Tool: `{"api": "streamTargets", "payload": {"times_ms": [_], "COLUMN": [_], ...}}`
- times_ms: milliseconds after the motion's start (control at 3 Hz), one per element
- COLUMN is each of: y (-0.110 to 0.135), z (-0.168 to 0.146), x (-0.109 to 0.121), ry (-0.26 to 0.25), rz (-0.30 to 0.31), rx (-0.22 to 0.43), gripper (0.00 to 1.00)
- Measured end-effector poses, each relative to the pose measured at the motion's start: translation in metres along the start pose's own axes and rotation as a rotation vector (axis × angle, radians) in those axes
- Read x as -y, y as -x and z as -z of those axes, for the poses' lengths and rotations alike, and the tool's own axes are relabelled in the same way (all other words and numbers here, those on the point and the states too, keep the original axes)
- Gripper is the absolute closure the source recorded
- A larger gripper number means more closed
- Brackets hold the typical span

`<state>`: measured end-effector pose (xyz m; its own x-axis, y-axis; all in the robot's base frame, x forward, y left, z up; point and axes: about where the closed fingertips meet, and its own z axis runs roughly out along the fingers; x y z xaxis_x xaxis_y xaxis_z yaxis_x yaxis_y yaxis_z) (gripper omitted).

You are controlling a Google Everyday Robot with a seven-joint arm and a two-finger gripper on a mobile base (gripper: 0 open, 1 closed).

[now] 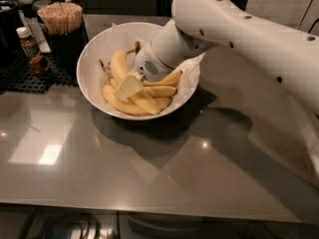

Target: Pick banana from white bowl

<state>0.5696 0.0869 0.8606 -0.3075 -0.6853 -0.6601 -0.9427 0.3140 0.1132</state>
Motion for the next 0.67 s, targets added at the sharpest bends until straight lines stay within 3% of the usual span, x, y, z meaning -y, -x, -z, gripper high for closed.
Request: {"api": "streamTargets", "payload": {"times_ms": [333, 667], "y": [0.003, 0.014], "z": [0.009, 0.041], "x": [-0.004, -0.017], "ry": [-0.01, 0.022], "rz": [0.026, 0.097], "rx": [0.051, 0.153], "gripper": [0.98, 1.0]}}
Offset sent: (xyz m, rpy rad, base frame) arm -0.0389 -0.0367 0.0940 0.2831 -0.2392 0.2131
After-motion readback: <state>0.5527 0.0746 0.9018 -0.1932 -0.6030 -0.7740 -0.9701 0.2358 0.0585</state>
